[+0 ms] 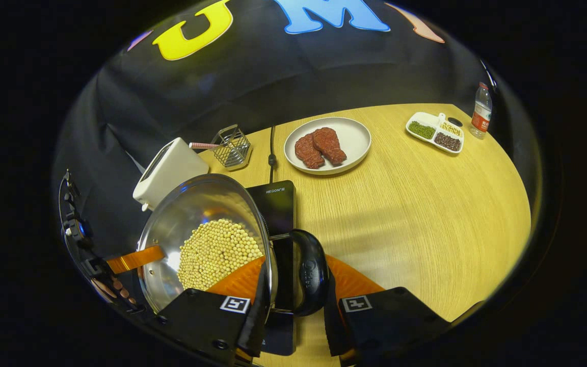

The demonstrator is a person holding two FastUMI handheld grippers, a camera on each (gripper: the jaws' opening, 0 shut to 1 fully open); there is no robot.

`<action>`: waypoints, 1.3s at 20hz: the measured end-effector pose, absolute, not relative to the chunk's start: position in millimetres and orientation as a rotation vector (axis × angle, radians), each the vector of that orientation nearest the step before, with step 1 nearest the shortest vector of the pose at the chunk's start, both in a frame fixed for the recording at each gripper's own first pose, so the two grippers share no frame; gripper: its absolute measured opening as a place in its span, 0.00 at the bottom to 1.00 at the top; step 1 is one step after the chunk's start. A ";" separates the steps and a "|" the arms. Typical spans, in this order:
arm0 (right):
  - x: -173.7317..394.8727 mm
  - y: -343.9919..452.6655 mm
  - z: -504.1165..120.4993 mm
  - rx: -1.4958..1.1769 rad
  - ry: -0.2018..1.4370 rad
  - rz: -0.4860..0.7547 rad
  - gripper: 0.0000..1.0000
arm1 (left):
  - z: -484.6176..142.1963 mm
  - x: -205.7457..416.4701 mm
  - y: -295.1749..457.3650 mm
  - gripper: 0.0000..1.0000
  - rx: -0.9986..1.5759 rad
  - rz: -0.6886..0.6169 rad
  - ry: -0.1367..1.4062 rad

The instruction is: First push the handle of the pot to place it horizontally, then grasp the pot with both hands and set it on the induction cooktop.

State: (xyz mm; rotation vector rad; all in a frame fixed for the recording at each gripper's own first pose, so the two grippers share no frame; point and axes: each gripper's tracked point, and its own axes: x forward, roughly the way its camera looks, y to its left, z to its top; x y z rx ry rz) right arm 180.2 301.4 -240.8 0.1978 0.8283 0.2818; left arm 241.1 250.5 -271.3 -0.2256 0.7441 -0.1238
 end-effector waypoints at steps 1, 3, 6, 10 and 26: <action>183.6 303.5 -242.6 0.206 0.829 0.280 0.48 | -272.5 246.4 252.4 0.49 -0.216 -0.128 0.741; 189.6 306.9 -247.1 0.224 0.833 0.274 0.48 | -275.0 256.4 256.2 0.49 -0.205 -0.131 0.737; 197.5 312.7 -251.4 0.246 0.838 0.270 0.51 | -278.1 265.9 261.2 0.50 -0.179 -0.133 0.732; 209.2 314.6 -250.2 0.267 0.817 0.268 0.47 | -281.7 275.7 261.6 0.52 -0.184 -0.136 0.729; 211.2 314.5 -252.5 0.294 0.852 0.294 0.51 | -284.1 274.5 259.9 0.53 -0.213 -0.147 0.757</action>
